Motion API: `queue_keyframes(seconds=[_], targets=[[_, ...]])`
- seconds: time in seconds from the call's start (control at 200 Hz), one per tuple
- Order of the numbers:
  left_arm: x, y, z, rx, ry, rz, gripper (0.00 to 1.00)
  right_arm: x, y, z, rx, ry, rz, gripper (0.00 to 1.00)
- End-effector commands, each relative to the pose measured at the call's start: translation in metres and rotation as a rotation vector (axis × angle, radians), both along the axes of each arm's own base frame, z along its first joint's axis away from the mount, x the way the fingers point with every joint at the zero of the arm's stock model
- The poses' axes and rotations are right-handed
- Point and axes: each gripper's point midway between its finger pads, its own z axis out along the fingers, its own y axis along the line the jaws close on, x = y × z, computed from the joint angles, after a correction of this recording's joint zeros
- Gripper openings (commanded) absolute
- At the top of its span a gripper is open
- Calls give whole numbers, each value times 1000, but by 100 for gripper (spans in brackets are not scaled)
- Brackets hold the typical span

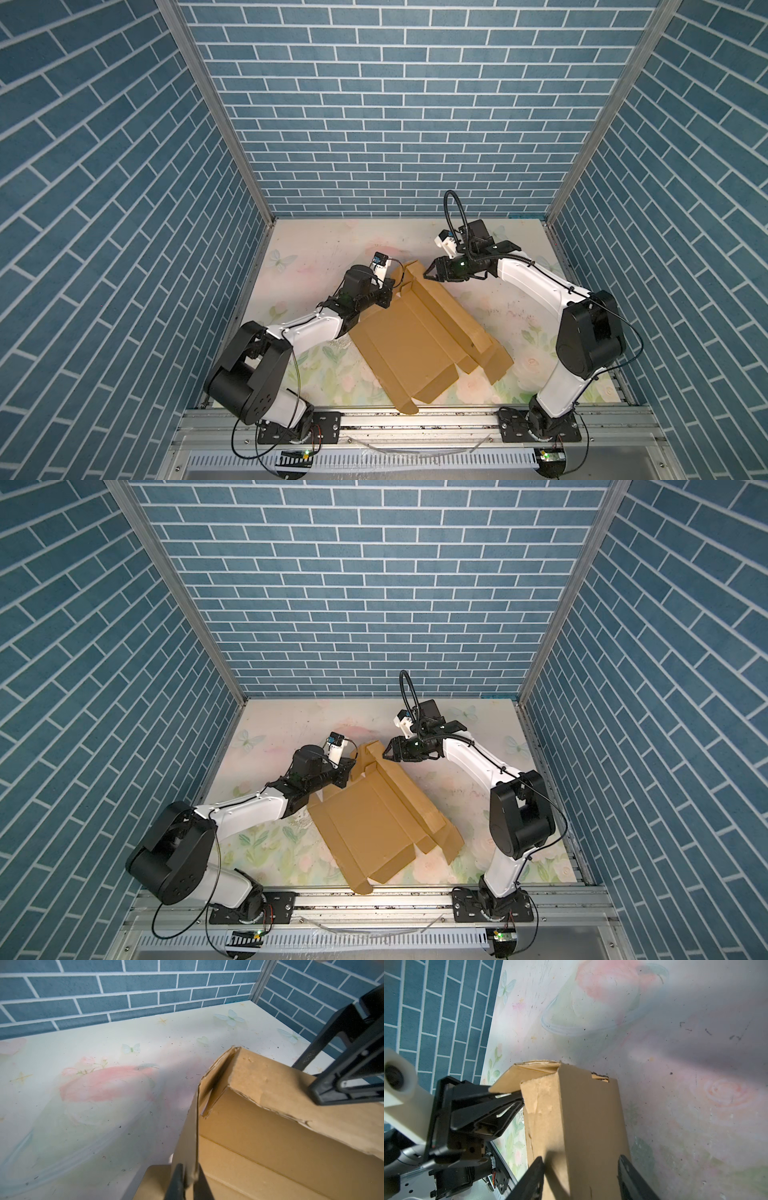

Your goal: Fold the paper box

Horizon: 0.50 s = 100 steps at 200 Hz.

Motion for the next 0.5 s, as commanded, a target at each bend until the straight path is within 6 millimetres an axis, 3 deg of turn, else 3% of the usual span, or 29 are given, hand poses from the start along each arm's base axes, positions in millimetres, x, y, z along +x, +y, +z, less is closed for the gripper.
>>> queue_keyframes(seconds=[0.0,0.165,0.31,0.41,0.495], targets=[[-3,4,29,-11,-30,-41,23,-1,-8,-14,-79,5,21,56],[-4,14,57,-28,-56,-77,38,-1,-7,-14,-82,3,26,55],[14,47,80,-55,-72,-28,44,-1,-7,-14,-81,6,36,55],[36,71,64,13,-31,41,45,-1,-7,-14,-83,5,43,54],[46,69,36,71,31,6,48,-1,-6,-14,-83,4,48,54]])
